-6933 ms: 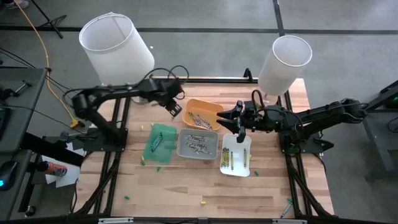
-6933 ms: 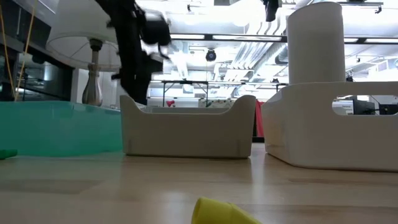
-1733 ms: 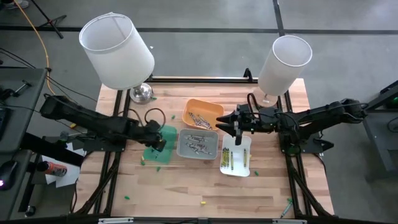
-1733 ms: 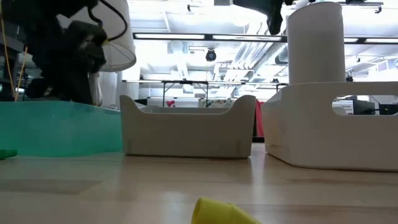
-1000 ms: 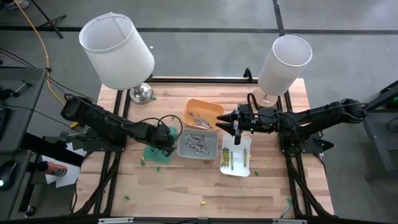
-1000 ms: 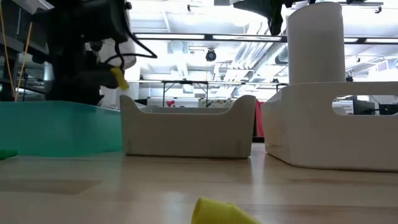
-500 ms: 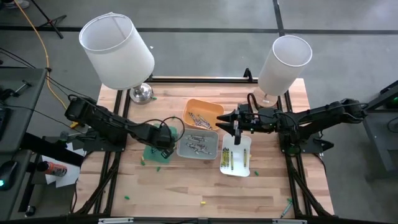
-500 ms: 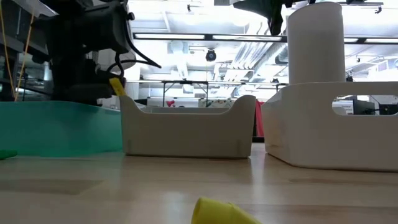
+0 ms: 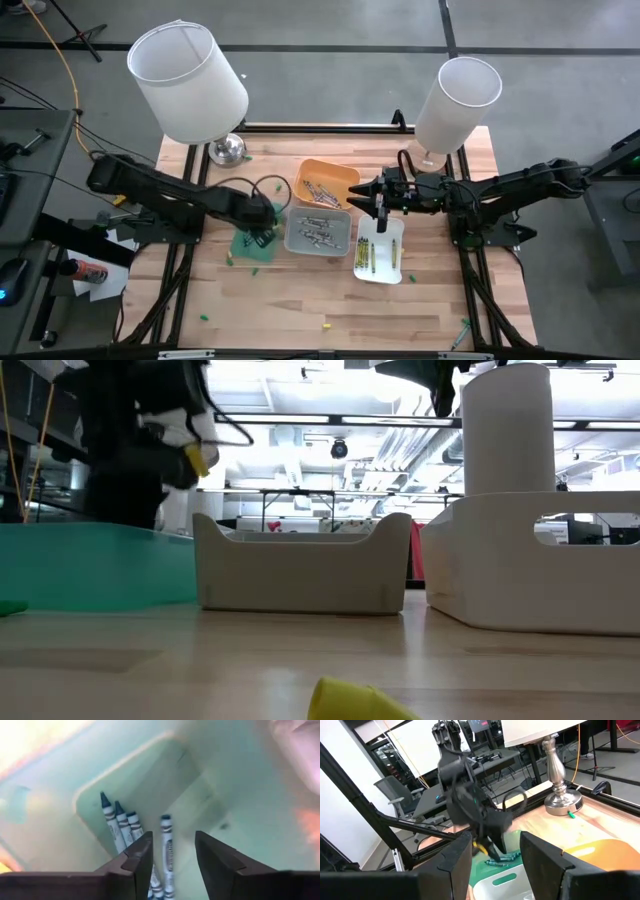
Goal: Sort crayons
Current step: Put the blue crayon into the light blue bin
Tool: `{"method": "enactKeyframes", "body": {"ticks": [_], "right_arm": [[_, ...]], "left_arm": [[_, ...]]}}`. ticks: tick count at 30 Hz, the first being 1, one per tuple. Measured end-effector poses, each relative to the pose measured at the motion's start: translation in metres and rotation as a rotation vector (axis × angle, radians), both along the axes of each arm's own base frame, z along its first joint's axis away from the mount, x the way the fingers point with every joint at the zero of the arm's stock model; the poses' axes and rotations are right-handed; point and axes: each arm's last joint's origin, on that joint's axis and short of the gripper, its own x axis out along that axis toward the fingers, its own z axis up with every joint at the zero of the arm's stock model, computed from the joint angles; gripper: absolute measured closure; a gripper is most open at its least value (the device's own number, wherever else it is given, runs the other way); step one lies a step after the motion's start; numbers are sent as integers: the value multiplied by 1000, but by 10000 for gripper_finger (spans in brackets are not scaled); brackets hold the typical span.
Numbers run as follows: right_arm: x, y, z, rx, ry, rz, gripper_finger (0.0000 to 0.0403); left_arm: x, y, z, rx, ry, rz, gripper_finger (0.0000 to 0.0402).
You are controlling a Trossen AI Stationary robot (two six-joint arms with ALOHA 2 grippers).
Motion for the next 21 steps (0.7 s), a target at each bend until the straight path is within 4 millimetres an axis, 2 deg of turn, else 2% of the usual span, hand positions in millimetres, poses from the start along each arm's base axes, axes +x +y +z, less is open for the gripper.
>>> {"method": "enactKeyframes", "body": {"ticks": [6, 10, 16, 21], "right_arm": [[0, 0, 0, 1, -2, 0, 242], [0, 0, 0, 4, -4, 10, 242], [0, 0, 0, 84, -11, 11, 242], [0, 4, 0, 256, -10, 133, 242]], "left_arm": [[-15, 6, 45, 11, -280, 49, 264], [-21, 6, 89, 102, -654, 36, 263], [-32, 3, 152, 317, -1169, -122, 263], [-41, 1, 177, 421, -1369, -171, 263]]}}
